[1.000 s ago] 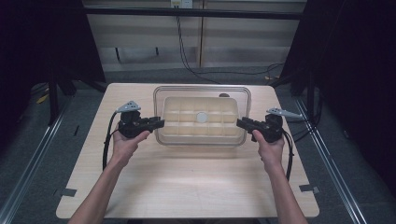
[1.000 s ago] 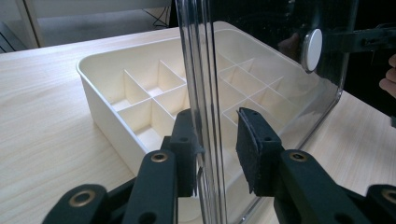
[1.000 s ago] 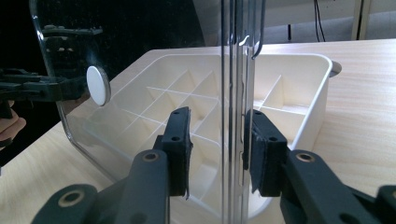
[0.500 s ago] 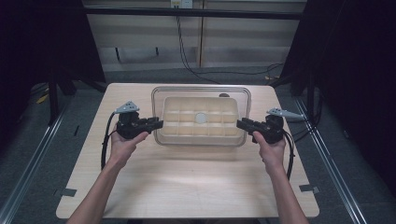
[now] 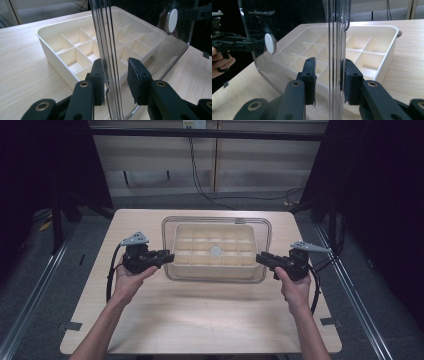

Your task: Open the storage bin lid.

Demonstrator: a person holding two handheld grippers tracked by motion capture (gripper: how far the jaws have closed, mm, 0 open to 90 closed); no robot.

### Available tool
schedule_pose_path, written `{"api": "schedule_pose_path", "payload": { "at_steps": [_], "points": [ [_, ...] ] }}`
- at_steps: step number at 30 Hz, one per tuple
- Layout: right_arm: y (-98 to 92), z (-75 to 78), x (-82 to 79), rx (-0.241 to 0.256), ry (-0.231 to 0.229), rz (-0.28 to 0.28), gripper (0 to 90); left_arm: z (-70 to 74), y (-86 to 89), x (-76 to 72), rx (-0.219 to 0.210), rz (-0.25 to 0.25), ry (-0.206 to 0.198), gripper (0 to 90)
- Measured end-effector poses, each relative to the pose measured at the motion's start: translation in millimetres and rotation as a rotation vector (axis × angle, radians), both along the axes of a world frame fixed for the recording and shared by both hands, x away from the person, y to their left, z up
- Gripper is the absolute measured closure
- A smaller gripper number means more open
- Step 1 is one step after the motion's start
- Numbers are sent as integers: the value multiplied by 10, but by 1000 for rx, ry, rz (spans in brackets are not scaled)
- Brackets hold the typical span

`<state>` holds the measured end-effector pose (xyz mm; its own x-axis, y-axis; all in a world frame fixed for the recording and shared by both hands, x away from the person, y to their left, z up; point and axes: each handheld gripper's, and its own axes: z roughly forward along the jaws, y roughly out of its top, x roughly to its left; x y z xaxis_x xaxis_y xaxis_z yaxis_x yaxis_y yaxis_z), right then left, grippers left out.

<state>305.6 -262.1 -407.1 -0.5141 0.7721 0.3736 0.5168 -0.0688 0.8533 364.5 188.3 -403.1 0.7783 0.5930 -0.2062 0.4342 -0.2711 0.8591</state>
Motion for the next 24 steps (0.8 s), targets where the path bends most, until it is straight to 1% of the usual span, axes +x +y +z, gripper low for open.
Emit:
{"api": "schedule_pose_path", "payload": {
  "at_steps": [3,7,11,13,19,21,24],
  "points": [
    [19,-2,-63,-8,-1,11,685,-9,10,-41,8,-2,0,673],
    [31,9,-100,-21,3,20,685,-8,16,-102,24,0,-2,673],
    [46,11,-143,-27,1,24,685,-15,29,-129,26,-5,7,673],
    [48,2,-154,-33,3,30,684,-25,31,-162,41,-5,6,674],
    [64,19,-174,-61,13,50,686,-54,47,-213,49,-7,11,673],
    [67,25,-201,-62,12,56,689,-62,45,-240,52,-1,17,671],
    [68,12,-241,-63,20,57,689,-72,51,-268,61,-9,19,669]
  ]
}}
